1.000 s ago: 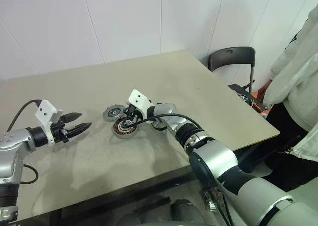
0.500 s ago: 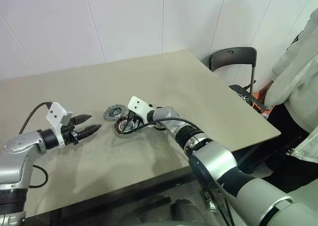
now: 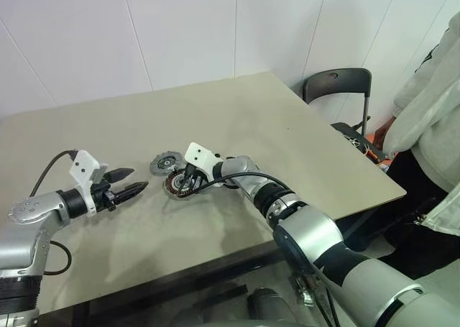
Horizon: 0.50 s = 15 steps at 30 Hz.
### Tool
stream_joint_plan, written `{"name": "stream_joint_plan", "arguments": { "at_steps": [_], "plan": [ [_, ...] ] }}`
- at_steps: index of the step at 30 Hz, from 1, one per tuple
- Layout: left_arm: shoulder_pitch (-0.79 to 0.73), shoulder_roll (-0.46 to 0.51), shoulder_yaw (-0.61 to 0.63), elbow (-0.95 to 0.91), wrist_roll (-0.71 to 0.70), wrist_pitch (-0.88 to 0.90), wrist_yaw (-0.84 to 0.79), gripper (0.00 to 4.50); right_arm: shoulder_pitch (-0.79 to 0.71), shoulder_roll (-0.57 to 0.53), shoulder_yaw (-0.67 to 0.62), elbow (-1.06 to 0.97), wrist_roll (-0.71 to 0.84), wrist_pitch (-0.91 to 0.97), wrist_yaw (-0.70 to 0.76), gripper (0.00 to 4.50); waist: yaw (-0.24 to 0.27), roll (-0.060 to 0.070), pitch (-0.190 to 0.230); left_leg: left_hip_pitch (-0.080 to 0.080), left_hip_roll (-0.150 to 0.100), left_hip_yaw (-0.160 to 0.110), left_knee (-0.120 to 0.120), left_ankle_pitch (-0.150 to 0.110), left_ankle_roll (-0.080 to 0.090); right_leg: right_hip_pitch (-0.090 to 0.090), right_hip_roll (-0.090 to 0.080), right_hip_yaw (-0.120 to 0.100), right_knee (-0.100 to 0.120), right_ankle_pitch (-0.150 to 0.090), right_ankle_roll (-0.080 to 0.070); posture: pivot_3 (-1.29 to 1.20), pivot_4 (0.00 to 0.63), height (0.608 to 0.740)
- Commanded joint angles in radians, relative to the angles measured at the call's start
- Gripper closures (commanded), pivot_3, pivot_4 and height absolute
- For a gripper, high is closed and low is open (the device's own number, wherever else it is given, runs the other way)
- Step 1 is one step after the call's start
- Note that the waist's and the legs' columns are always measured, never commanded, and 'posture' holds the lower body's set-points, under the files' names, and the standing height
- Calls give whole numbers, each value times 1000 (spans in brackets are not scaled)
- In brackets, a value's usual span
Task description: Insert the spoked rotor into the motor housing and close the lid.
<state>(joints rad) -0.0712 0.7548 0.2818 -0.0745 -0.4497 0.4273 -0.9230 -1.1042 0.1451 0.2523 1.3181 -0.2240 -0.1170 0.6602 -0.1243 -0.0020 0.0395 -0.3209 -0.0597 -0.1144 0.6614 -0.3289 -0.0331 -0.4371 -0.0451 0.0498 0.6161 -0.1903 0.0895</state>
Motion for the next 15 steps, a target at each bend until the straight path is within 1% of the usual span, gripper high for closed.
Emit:
{"name": "stream_joint_plan", "arguments": {
  "at_steps": [1,5,7,10,13,15],
  "plan": [
    [3,0,4,-45,-14,5,7,1457,54,122,15,-5,-14,8,-38,4482,0,0,0,0,0,0,0,0,0,0,0,0,0,0,0,0,0,740],
    [10,-3,7,-54,-16,12,13,1457,69,117,45,-3,-36,18,-38,4482,0,0,0,1,0,0,0,0,0,0,0,0,0,0,0,0,0,740],
    [11,-3,8,-55,-17,15,14,1457,71,127,44,-11,-26,15,-8,4482,0,0,0,2,0,0,0,0,0,2,0,0,0,0,0,0,0,740],
    [6,-4,5,-56,-16,18,18,1457,59,136,41,-23,-19,-1,-11,4482,0,0,0,3,0,0,0,0,0,3,0,0,0,0,0,0,0,740],
    [-3,-5,2,-55,-16,21,21,1457,6,150,-26,-48,57,-11,10,4482,0,0,0,3,0,0,1,0,0,3,0,0,0,0,0,0,0,740],
    [-7,-5,-2,-52,-15,20,21,1457,-29,161,-66,-73,111,-17,50,4482,0,0,0,3,0,0,0,0,0,3,0,0,0,0,0,0,0,740]
  ]
}}
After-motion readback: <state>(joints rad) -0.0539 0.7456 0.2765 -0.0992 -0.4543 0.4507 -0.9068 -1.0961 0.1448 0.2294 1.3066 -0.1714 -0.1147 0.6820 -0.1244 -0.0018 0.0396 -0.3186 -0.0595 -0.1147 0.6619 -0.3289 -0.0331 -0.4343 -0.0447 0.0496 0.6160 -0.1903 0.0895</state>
